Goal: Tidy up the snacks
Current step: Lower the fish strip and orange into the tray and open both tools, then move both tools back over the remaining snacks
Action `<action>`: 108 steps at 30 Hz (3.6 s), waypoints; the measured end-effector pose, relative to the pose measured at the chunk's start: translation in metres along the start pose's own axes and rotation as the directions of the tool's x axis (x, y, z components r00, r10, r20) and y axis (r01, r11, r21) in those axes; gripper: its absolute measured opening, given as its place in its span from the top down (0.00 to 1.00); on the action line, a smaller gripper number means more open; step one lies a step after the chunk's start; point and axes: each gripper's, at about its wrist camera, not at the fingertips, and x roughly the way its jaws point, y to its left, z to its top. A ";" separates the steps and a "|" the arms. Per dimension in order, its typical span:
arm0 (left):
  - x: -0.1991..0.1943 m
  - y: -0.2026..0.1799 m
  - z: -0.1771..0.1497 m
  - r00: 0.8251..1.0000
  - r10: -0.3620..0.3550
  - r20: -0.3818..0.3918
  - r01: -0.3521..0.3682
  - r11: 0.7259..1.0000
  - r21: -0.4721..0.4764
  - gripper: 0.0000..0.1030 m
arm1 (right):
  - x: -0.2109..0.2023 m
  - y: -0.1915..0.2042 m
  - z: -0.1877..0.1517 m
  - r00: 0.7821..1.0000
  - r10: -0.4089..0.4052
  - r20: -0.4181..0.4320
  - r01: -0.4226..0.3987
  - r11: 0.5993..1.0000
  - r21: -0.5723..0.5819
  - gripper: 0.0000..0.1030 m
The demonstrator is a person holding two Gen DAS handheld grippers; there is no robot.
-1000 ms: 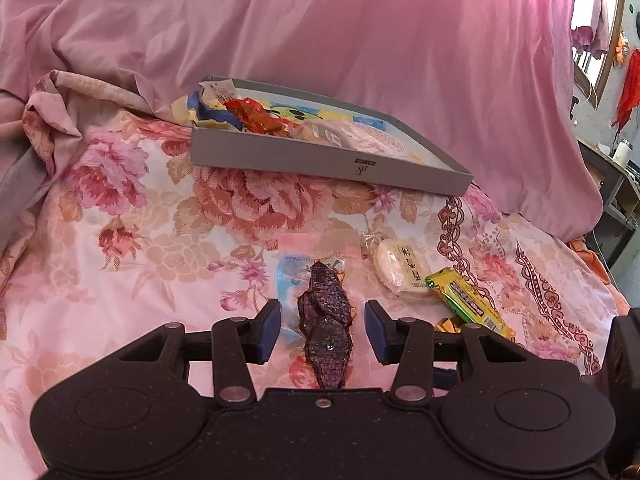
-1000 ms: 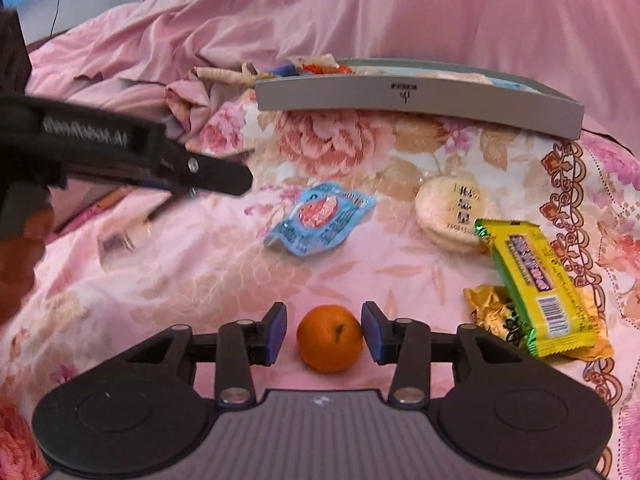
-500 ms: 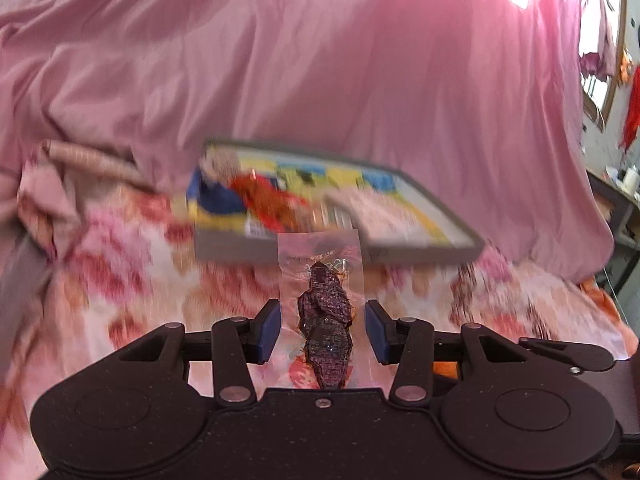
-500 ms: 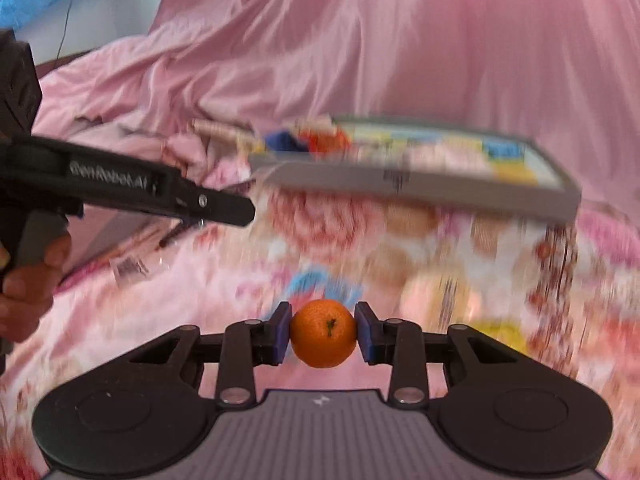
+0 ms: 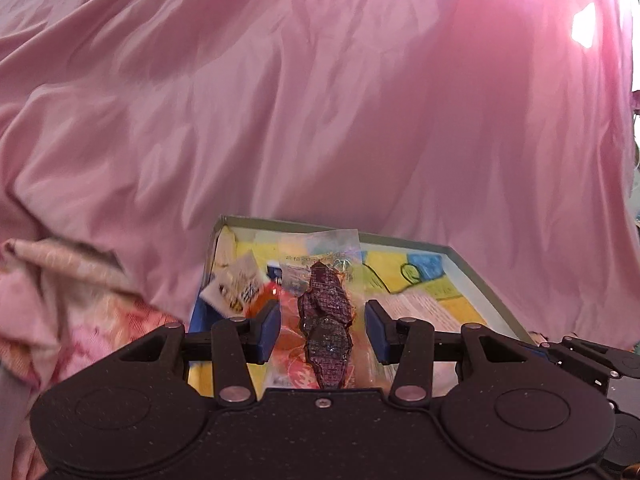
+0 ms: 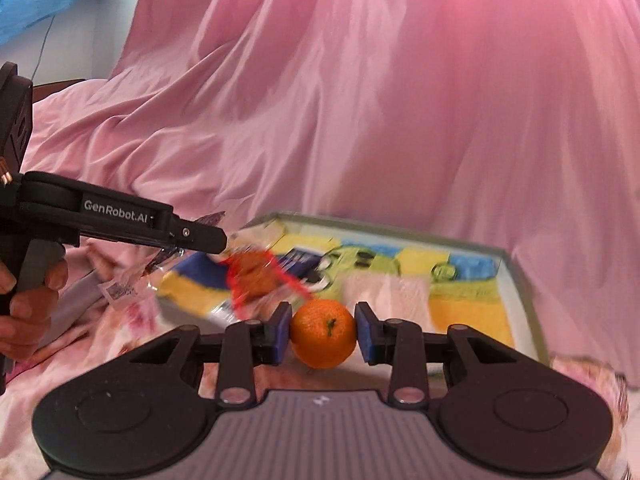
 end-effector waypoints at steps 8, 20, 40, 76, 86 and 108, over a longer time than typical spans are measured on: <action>0.035 -0.001 -0.002 0.999 0.020 -0.030 -0.020 1.000 0.009 0.54 | 0.038 -0.016 0.000 1.000 -0.022 -0.007 0.023 0.999 0.033 0.63; 0.051 -0.002 -0.010 0.997 0.048 -0.063 -0.048 0.999 0.001 0.53 | 0.050 -0.016 -0.014 0.999 -0.020 -0.036 0.022 0.998 0.052 0.62; -0.042 -0.027 -0.003 0.984 0.097 0.147 -0.100 0.995 0.010 0.01 | -0.028 -0.019 0.011 0.987 -0.077 0.138 0.066 0.994 0.086 0.14; -0.157 -0.027 -0.187 0.990 0.136 0.046 -0.135 0.991 -0.016 0.01 | -0.197 0.045 -0.124 0.982 -0.146 0.118 0.140 0.988 0.062 0.00; -0.144 -0.029 -0.219 0.989 0.143 -0.026 -0.142 0.989 0.050 0.01 | -0.183 0.042 -0.160 0.982 -0.184 -0.034 0.187 0.976 0.115 0.00; -0.124 -0.025 -0.230 0.989 0.136 -0.064 -0.131 0.988 0.087 0.01 | -0.154 0.039 -0.164 0.973 -0.189 -0.133 0.203 0.973 0.106 0.00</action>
